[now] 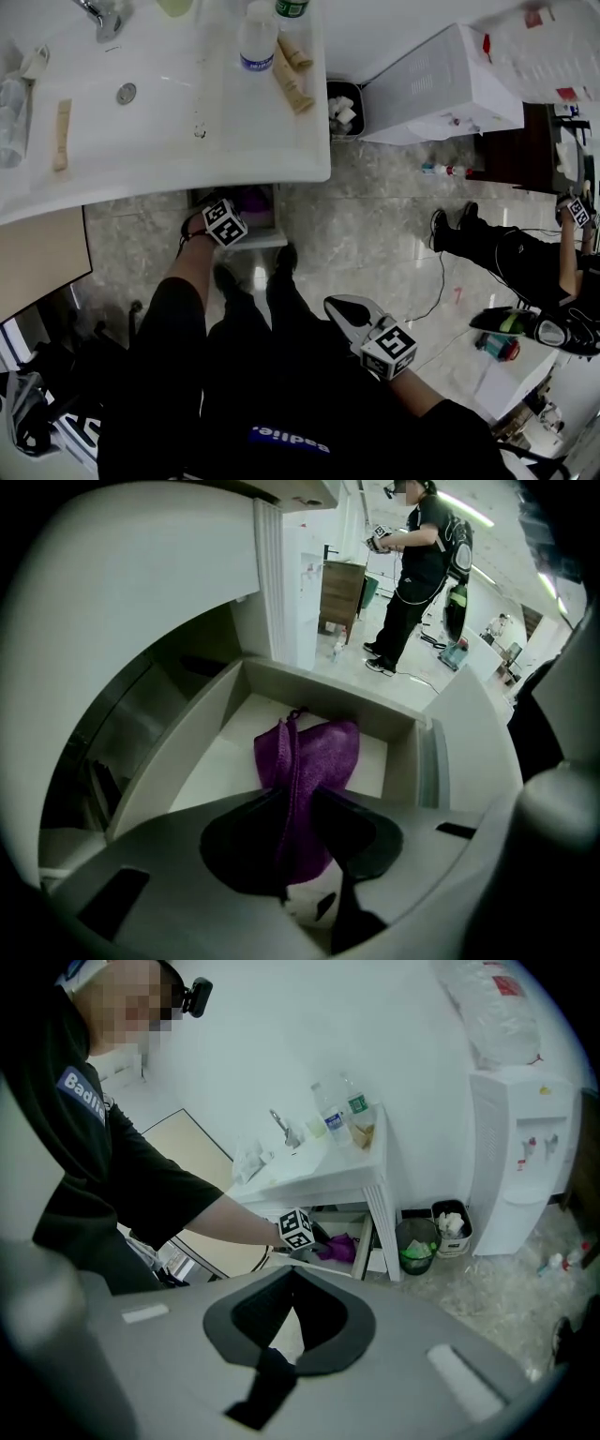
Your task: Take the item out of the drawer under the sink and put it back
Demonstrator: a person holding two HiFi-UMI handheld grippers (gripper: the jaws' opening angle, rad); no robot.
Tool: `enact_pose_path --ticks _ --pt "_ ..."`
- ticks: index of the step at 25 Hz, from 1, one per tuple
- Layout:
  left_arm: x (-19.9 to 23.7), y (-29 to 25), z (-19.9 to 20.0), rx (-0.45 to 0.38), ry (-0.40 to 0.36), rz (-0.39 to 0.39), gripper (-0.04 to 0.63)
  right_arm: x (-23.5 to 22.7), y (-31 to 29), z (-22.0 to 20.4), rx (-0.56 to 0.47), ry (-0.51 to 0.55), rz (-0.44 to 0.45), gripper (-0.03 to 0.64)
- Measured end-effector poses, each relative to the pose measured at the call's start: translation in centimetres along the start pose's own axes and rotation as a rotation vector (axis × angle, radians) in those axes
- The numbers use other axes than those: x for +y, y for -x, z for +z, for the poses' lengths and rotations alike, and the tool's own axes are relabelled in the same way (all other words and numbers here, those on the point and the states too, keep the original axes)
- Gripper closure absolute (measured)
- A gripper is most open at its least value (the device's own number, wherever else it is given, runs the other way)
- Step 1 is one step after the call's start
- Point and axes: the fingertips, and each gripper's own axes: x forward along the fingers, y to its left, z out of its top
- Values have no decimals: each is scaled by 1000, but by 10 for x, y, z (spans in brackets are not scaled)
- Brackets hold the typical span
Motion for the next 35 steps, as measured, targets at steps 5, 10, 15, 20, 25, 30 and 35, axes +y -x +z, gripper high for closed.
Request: enact_pose_path --ticks 5,10,15,20,25,30,35 --pt "-8 2 0 40 6 -44 428 -2 5 12 -39 3 -25 615" --pt "-12 31 9 5 0 -35 423 12 6 31 -76 28 -12 615" --pt "-16 63 12 -45 60 -3 423 30 10 49 -122 65 7 615" --pt "-27 106 11 -97 100 22 425 49 12 64 -173 90 16 615" --pt "-45 160 13 -221 227 43 424 67 23 78 -225 95 16 615" --pt "-55 214 8 -344 326 71 425 91 21 89 -273 122 35 615" --pt "-71 269 15 -451 395 79 425 113 18 94 -291 147 48 615"
